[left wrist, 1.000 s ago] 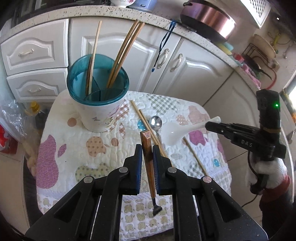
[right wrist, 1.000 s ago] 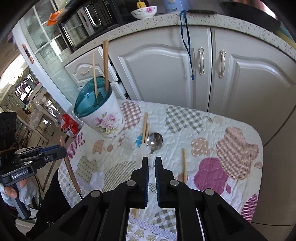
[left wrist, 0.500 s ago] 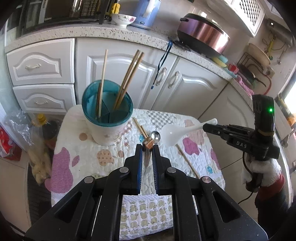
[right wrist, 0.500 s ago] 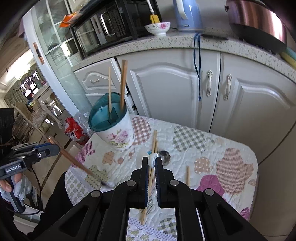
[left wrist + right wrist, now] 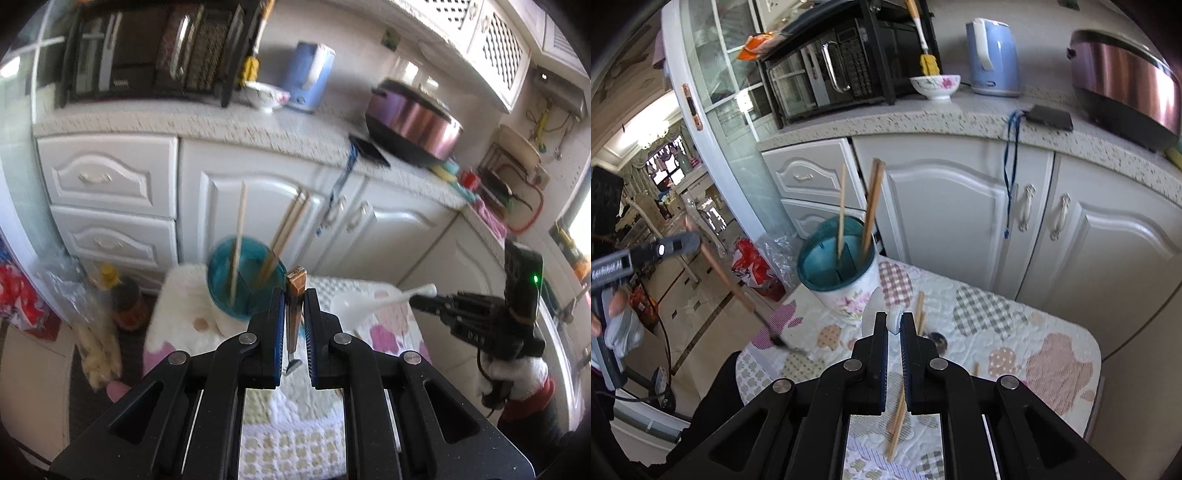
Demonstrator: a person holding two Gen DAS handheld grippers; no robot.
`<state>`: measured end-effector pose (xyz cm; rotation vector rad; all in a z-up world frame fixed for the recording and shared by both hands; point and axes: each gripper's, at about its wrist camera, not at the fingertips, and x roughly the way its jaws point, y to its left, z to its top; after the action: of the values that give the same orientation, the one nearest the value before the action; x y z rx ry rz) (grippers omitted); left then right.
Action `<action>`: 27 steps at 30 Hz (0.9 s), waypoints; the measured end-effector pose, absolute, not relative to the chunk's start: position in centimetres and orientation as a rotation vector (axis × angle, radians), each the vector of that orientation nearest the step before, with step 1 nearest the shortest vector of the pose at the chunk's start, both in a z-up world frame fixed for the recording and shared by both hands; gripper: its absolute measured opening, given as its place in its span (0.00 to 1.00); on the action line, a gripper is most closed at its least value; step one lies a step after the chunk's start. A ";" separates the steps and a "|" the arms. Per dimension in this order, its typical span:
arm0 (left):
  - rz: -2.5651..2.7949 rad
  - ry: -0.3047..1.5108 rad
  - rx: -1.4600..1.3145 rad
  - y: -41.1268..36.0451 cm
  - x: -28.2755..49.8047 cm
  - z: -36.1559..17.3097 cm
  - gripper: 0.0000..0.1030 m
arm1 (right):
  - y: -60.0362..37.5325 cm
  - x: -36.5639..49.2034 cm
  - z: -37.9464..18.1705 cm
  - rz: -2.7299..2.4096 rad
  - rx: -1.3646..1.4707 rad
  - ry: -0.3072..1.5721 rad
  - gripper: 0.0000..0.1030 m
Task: Organize utensils
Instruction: 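Lift and carry the chopstick with the left tool while the right carries the white spoon to the holder, then lower the chopstick into the holder with the left tool while the right lowers the white spoon in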
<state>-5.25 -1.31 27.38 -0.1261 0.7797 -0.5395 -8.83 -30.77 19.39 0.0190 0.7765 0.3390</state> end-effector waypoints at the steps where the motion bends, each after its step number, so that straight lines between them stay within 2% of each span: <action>1: -0.530 0.766 -0.125 -1.1 -5.0 27.8 0.09 | -30.5 -8.7 19.8 0.345 0.017 0.770 0.06; 7: -0.470 0.712 -0.122 -0.4 -2.3 29.6 0.09 | -28.3 -6.9 21.4 0.379 -0.009 0.741 0.06; 15: -0.386 0.682 -0.101 -0.8 1.4 29.0 0.09 | -25.1 -2.9 22.1 0.410 -0.063 0.750 0.06; 27: -0.337 0.769 -0.090 -2.0 5.9 24.4 0.09 | -22.5 2.9 19.3 0.415 -0.156 0.848 0.06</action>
<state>5.91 -1.98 24.42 -0.0903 0.7694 -0.3372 2.90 -22.51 19.29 -0.1556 0.8484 0.4153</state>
